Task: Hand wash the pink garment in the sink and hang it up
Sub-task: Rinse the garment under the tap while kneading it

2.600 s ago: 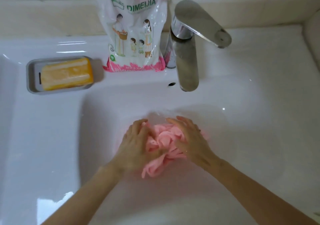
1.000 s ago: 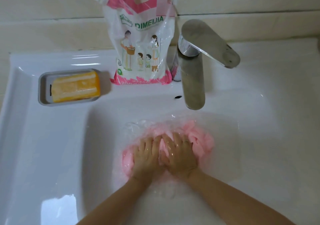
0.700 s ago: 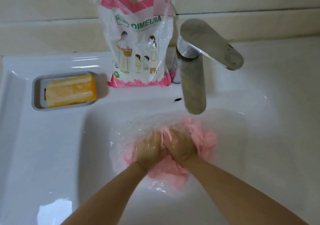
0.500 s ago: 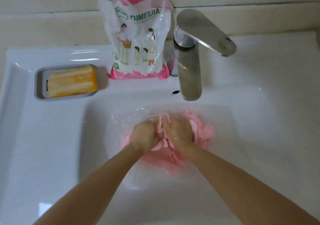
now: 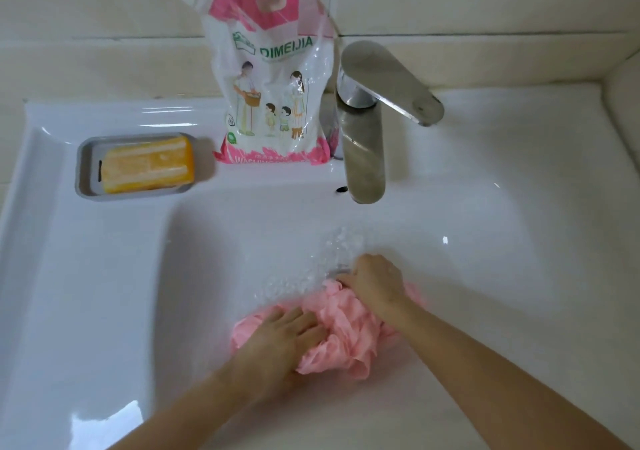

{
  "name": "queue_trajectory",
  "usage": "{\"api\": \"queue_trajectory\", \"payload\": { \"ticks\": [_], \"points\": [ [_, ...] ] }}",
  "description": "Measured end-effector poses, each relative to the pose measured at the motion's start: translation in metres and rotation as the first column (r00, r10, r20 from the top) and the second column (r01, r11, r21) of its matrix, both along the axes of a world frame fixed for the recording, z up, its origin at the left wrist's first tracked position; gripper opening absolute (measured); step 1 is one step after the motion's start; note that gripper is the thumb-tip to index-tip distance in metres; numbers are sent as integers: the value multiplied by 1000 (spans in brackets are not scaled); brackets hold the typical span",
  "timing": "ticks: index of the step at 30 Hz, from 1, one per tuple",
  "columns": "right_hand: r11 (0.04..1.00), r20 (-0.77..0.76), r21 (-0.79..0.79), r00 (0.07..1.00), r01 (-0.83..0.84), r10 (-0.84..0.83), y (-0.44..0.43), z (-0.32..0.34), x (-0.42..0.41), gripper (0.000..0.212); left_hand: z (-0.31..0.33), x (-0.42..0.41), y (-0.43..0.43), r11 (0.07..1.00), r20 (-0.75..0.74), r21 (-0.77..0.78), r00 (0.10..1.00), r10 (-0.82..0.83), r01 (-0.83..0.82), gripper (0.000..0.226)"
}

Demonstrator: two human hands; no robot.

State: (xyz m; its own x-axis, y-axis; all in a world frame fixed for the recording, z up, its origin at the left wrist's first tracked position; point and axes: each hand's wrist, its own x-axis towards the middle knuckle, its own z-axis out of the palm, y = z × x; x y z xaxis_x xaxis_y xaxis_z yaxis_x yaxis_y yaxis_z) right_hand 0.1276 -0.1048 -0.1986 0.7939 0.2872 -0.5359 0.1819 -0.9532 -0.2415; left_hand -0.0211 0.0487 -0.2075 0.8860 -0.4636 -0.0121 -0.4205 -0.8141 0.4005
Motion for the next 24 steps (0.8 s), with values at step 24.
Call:
{"api": "queue_trajectory", "payload": {
  "ticks": [24],
  "points": [
    [953, -55, 156, 965, 260, -255, -2, -3, 10, 37, 30, 16, 10, 769, -367, -105, 743, 560, -631, 67]
  ]
}}
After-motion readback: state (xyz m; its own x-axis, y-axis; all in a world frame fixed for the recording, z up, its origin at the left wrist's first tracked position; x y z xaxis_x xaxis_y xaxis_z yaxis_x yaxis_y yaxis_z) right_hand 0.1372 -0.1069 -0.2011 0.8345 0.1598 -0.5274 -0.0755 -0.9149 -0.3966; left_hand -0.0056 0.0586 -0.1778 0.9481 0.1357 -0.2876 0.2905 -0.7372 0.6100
